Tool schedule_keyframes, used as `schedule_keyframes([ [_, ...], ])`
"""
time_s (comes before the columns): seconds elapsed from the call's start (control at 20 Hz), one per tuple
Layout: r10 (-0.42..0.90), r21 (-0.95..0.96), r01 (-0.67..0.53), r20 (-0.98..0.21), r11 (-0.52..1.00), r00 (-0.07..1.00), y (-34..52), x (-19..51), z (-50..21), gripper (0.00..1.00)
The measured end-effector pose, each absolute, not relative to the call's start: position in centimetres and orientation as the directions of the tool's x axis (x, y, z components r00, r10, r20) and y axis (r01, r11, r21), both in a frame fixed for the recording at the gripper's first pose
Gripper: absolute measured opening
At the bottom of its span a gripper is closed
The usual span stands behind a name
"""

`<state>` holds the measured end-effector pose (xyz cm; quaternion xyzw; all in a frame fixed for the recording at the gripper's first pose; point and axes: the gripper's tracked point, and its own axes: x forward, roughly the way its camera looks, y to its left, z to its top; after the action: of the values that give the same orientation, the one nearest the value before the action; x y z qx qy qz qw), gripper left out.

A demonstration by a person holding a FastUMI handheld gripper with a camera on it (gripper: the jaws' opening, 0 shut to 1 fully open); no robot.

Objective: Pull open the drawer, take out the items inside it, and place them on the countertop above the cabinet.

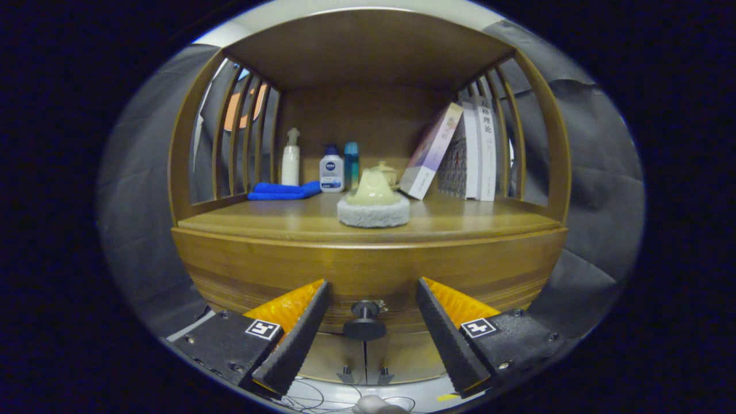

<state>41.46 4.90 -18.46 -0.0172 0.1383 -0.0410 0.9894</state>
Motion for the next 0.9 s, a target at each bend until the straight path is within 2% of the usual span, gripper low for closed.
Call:
schedule_keyframes([
  [0.5, -0.008, -0.048, 0.005, -0.064, 0.999, 0.998, 3.5, 28.1, -4.3, 0.99],
  [0.9, -0.053, 0.014, 0.053, 0.029, 0.999, 0.998, -1.0, 21.0, -0.2, 0.99],
])
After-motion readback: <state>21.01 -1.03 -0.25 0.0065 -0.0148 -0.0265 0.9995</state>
